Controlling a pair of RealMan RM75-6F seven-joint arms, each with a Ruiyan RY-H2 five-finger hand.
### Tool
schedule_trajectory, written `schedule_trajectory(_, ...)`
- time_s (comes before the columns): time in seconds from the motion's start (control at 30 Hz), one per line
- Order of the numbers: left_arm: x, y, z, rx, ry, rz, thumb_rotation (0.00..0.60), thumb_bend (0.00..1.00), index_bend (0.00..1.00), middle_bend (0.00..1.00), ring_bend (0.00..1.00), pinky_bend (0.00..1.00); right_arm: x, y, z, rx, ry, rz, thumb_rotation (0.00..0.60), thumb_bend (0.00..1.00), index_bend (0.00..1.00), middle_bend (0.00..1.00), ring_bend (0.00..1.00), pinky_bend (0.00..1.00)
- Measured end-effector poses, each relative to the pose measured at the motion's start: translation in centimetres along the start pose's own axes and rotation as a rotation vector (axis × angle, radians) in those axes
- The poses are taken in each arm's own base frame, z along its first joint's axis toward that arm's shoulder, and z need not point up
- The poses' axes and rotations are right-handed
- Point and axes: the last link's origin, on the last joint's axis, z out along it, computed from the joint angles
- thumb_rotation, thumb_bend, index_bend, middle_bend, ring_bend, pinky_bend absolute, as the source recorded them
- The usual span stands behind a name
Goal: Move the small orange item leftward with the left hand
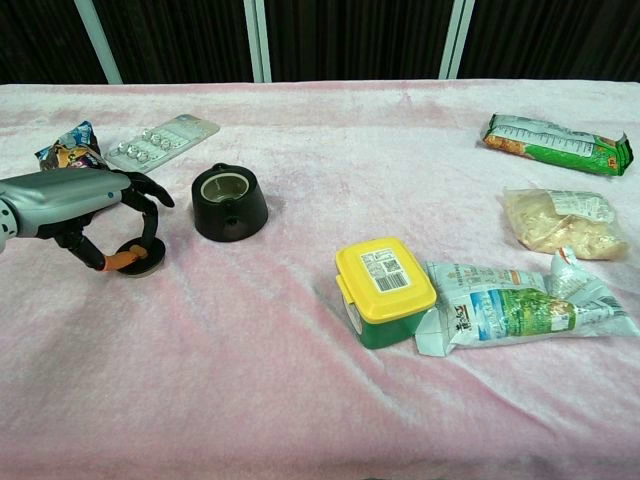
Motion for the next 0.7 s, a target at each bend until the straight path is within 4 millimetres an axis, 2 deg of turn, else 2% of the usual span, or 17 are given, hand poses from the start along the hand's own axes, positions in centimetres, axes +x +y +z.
schedule_trajectory(0.2, 0.7, 0.1, -0.1, -0.005, 0.013, -0.003, 0.600, 0.42, 0.58, 0.14, 0.00, 0.00, 0.0, 0.0, 0.0, -0.006, 0.000, 0.014, 0.600, 0.15, 0.05, 0.00, 0.12, 0.16)
schedule_trajectory(0.3, 1.8, 0.3, -0.3, -0.011, 0.037, -0.042, 0.600, 0.42, 0.58, 0.14, 0.00, 0.00, 0.1, 0.1, 0.0, -0.011, -0.001, 0.020, 0.600, 0.15, 0.05, 0.00, 0.12, 0.16)
schedule_trajectory(0.53, 6.7, 0.2, -0.1, -0.030, 0.116, -0.108, 0.600, 0.42, 0.59, 0.14, 0.00, 0.00, 0.0, 0.1, 0.0, -0.010, -0.007, 0.023, 0.600, 0.15, 0.05, 0.00, 0.12, 0.16)
schedule_trajectory(0.7, 9.9, 0.9, 1.4, -0.058, 0.151, -0.154, 0.600, 0.42, 0.59, 0.14, 0.00, 0.00, -0.1, 0.0, 0.0, -0.012, -0.008, 0.021, 0.600, 0.15, 0.05, 0.00, 0.12, 0.16)
